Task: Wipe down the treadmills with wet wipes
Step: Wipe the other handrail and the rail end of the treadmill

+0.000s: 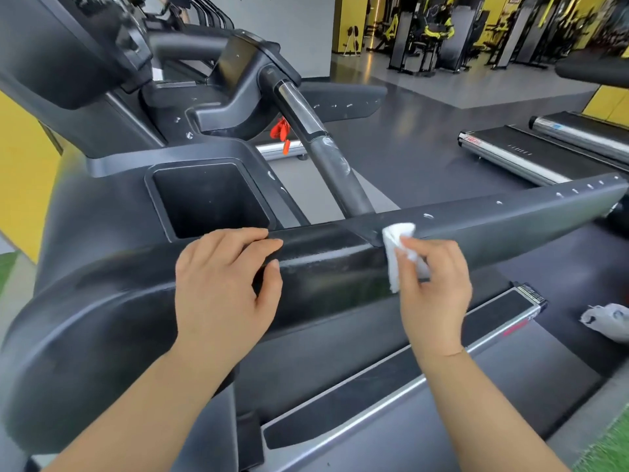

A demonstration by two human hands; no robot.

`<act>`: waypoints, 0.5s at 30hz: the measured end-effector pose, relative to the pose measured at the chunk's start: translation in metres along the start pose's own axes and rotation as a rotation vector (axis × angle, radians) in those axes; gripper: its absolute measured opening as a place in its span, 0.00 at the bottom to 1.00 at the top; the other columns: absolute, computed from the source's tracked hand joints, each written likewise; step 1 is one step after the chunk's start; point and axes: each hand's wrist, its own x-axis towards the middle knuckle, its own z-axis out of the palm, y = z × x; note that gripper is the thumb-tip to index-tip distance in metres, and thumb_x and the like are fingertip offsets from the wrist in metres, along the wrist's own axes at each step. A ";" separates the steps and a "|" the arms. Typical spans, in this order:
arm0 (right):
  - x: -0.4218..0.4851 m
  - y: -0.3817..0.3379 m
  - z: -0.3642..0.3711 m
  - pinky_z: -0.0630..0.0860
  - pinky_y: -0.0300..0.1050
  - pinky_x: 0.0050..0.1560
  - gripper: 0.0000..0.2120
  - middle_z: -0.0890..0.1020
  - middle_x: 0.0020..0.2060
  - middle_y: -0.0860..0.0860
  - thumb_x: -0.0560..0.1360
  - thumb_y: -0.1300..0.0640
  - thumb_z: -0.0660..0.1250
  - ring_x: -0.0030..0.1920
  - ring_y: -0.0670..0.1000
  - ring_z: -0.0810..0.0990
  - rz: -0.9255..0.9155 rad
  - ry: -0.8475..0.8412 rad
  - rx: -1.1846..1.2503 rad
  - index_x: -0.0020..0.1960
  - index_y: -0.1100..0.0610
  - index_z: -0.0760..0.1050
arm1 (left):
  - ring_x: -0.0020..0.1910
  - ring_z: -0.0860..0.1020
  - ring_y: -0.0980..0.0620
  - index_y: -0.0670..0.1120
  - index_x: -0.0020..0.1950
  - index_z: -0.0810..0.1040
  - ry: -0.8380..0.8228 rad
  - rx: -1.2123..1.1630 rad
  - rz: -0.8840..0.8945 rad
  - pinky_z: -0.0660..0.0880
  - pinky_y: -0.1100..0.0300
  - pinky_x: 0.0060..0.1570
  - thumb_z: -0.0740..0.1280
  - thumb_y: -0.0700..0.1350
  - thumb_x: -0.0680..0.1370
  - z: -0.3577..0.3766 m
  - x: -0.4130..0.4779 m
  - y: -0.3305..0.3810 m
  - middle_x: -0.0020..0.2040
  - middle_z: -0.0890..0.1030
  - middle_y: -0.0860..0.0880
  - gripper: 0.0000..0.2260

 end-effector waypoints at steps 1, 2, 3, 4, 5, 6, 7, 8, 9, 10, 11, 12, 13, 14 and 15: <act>-0.001 -0.011 0.003 0.69 0.39 0.45 0.10 0.73 0.41 0.42 0.75 0.56 0.61 0.42 0.50 0.73 -0.100 -0.042 0.005 0.48 0.53 0.81 | 0.54 0.77 0.48 0.47 0.53 0.83 -0.006 -0.024 -0.006 0.66 0.54 0.59 0.58 0.49 0.76 0.001 0.001 0.003 0.54 0.81 0.52 0.15; -0.005 -0.022 0.009 0.68 0.43 0.43 0.09 0.73 0.39 0.42 0.76 0.57 0.61 0.39 0.50 0.71 -0.218 -0.101 0.005 0.47 0.51 0.80 | 0.54 0.77 0.49 0.48 0.53 0.83 -0.016 -0.048 -0.006 0.65 0.56 0.59 0.58 0.49 0.76 0.002 0.002 0.007 0.54 0.81 0.52 0.15; -0.012 -0.029 0.017 0.66 0.45 0.40 0.07 0.74 0.36 0.43 0.76 0.57 0.63 0.37 0.51 0.71 -0.332 -0.158 -0.003 0.46 0.49 0.79 | 0.54 0.76 0.49 0.48 0.53 0.83 -0.026 -0.065 0.000 0.65 0.56 0.59 0.58 0.49 0.76 0.003 0.004 0.011 0.54 0.81 0.52 0.16; -0.019 -0.034 0.025 0.65 0.45 0.39 0.06 0.76 0.36 0.44 0.75 0.58 0.65 0.37 0.52 0.72 -0.421 -0.190 -0.027 0.48 0.48 0.77 | 0.53 0.77 0.49 0.48 0.53 0.82 -0.036 -0.070 0.008 0.66 0.55 0.58 0.58 0.49 0.75 0.005 0.006 0.015 0.53 0.81 0.52 0.16; -0.023 -0.035 0.031 0.64 0.45 0.38 0.07 0.77 0.36 0.46 0.75 0.59 0.66 0.38 0.51 0.72 -0.470 -0.198 -0.062 0.49 0.48 0.75 | 0.53 0.77 0.49 0.48 0.53 0.82 -0.044 -0.064 0.016 0.68 0.53 0.56 0.57 0.49 0.75 0.007 0.009 0.017 0.52 0.81 0.53 0.16; -0.022 -0.032 0.034 0.63 0.44 0.38 0.08 0.78 0.37 0.47 0.74 0.60 0.65 0.39 0.51 0.72 -0.478 -0.192 -0.100 0.49 0.47 0.74 | 0.52 0.78 0.48 0.47 0.52 0.83 -0.052 -0.052 0.021 0.70 0.52 0.54 0.57 0.49 0.75 0.008 0.011 0.019 0.51 0.81 0.53 0.16; -0.018 -0.025 0.032 0.63 0.44 0.37 0.08 0.78 0.37 0.47 0.73 0.60 0.64 0.38 0.52 0.72 -0.458 -0.170 -0.138 0.48 0.47 0.74 | 0.50 0.78 0.47 0.48 0.52 0.83 -0.056 -0.039 0.025 0.70 0.52 0.52 0.57 0.49 0.75 0.009 0.013 0.021 0.50 0.81 0.53 0.16; -0.012 -0.017 0.026 0.65 0.45 0.37 0.07 0.78 0.37 0.48 0.73 0.60 0.63 0.37 0.53 0.71 -0.414 -0.131 -0.163 0.46 0.47 0.74 | 0.49 0.78 0.46 0.48 0.51 0.83 -0.057 -0.029 0.027 0.71 0.52 0.51 0.57 0.49 0.75 0.010 0.016 0.022 0.49 0.81 0.53 0.16; -0.003 -0.010 0.016 0.68 0.47 0.37 0.07 0.78 0.37 0.48 0.73 0.58 0.62 0.37 0.54 0.72 -0.327 -0.089 -0.164 0.45 0.47 0.74 | 0.48 0.78 0.46 0.48 0.50 0.83 -0.057 -0.020 0.027 0.71 0.51 0.50 0.57 0.49 0.75 0.010 0.019 0.023 0.48 0.81 0.53 0.16; 0.007 -0.002 0.005 0.71 0.51 0.39 0.07 0.77 0.38 0.46 0.74 0.57 0.62 0.38 0.54 0.72 -0.202 -0.048 -0.141 0.45 0.46 0.75 | 0.48 0.78 0.46 0.48 0.50 0.83 -0.059 -0.014 0.023 0.71 0.51 0.49 0.57 0.49 0.75 0.011 0.021 0.024 0.47 0.81 0.53 0.16; 0.017 0.003 -0.005 0.72 0.53 0.43 0.08 0.76 0.39 0.42 0.74 0.56 0.61 0.40 0.51 0.71 -0.077 -0.024 -0.099 0.46 0.45 0.77 | 0.47 0.78 0.46 0.48 0.49 0.83 -0.058 -0.013 0.023 0.71 0.52 0.49 0.56 0.49 0.75 0.012 0.023 0.026 0.47 0.81 0.53 0.16; 0.025 0.006 -0.012 0.72 0.51 0.47 0.09 0.75 0.41 0.40 0.75 0.55 0.60 0.43 0.48 0.70 -0.008 -0.018 -0.079 0.48 0.44 0.77 | 0.47 0.78 0.46 0.49 0.49 0.83 -0.058 -0.018 0.027 0.70 0.53 0.48 0.56 0.49 0.75 0.014 0.026 0.029 0.47 0.81 0.54 0.16; 0.032 0.006 -0.014 0.71 0.47 0.49 0.10 0.75 0.42 0.40 0.76 0.54 0.60 0.44 0.47 0.69 -0.004 -0.041 -0.067 0.51 0.44 0.78 | 0.46 0.78 0.47 0.49 0.49 0.83 -0.058 -0.024 0.037 0.69 0.54 0.48 0.56 0.49 0.75 0.016 0.029 0.033 0.47 0.81 0.54 0.16; 0.037 0.003 -0.012 0.69 0.45 0.48 0.12 0.76 0.42 0.43 0.76 0.53 0.58 0.44 0.48 0.69 -0.064 -0.089 -0.097 0.53 0.46 0.79 | 0.46 0.78 0.47 0.49 0.49 0.83 -0.063 -0.031 0.047 0.68 0.55 0.48 0.57 0.49 0.75 0.019 0.032 0.037 0.46 0.81 0.54 0.16; 0.041 -0.004 -0.008 0.68 0.45 0.45 0.13 0.76 0.42 0.47 0.76 0.54 0.58 0.42 0.51 0.70 -0.150 -0.157 -0.134 0.55 0.49 0.80 | 0.46 0.78 0.47 0.50 0.48 0.83 -0.072 -0.036 0.056 0.68 0.55 0.47 0.57 0.49 0.75 0.021 0.035 0.040 0.46 0.81 0.55 0.15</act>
